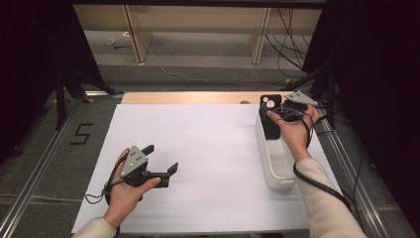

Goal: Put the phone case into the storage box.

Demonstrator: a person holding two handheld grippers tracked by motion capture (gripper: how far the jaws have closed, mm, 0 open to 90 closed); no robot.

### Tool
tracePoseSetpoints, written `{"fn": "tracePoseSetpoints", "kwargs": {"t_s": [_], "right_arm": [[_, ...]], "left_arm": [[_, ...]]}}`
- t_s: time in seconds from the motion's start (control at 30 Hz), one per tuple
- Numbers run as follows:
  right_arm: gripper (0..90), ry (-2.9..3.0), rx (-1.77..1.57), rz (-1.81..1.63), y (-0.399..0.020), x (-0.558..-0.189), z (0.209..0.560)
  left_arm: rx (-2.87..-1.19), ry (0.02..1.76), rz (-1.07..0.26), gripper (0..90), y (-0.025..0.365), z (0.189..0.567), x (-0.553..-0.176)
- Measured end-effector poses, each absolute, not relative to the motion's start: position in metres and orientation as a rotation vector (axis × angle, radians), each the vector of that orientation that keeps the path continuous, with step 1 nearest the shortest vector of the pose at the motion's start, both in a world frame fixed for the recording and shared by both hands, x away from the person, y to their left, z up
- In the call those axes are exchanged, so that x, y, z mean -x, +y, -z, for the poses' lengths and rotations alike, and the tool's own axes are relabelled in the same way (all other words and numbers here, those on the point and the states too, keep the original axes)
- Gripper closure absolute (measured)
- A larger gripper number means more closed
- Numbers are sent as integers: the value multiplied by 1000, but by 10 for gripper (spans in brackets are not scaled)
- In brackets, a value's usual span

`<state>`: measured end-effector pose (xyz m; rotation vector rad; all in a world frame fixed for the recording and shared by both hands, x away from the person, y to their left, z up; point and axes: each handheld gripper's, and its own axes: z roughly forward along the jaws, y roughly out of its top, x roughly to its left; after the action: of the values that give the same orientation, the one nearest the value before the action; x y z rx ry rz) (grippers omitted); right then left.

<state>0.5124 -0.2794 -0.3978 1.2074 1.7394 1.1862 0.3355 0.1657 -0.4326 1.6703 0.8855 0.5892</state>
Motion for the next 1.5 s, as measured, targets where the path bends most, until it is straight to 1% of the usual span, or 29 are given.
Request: {"fn": "tracePoseSetpoints", "kwargs": {"t_s": [1.5], "right_arm": [[25, 1773, -1097, -1294, -279, -455, 383]], "left_arm": [[-1670, 894, -599, 1, 167, 433, -337]]}}
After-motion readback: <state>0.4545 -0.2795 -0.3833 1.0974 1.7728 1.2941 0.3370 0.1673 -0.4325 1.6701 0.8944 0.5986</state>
